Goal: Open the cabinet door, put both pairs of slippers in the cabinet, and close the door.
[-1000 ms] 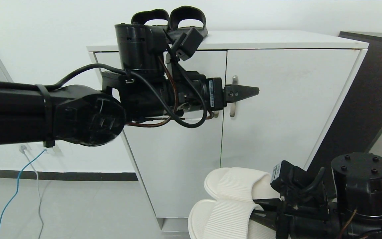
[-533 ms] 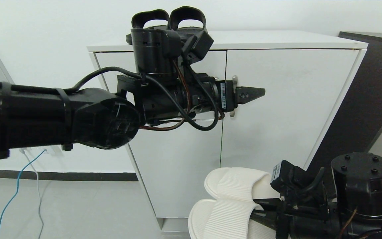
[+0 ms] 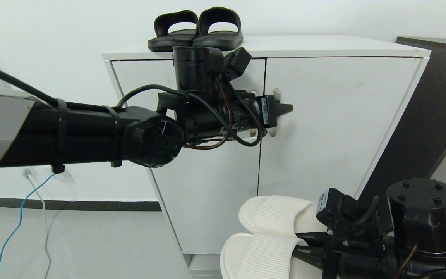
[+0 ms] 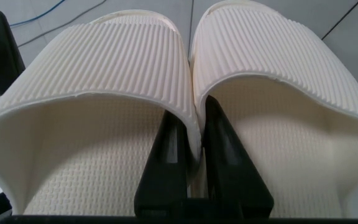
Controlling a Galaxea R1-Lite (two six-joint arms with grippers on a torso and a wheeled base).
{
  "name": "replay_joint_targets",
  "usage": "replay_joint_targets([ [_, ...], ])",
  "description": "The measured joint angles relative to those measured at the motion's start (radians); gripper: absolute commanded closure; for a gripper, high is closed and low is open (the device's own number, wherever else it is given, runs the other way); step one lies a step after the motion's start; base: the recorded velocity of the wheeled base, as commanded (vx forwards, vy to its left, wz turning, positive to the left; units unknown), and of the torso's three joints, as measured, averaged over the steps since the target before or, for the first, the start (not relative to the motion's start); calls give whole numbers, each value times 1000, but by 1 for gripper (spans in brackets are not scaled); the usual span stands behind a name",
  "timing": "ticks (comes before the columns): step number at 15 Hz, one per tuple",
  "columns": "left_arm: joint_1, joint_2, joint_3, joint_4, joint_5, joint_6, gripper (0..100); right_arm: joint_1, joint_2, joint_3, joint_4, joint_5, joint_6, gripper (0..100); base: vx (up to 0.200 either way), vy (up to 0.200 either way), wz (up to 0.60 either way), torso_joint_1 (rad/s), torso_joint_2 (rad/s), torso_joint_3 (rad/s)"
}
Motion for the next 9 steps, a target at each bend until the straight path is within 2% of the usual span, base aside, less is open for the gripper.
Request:
replay_joint_targets([
  [3, -4, -31, 55, 1, -9, 0, 100, 8, -2, 17, 1, 17, -22, 100, 0, 0, 0, 0, 0, 0],
  [9, -29, -158, 232, -34, -14, 1, 100, 30, -23, 39, 2, 50, -22, 100, 0, 0, 0, 0, 0, 0],
])
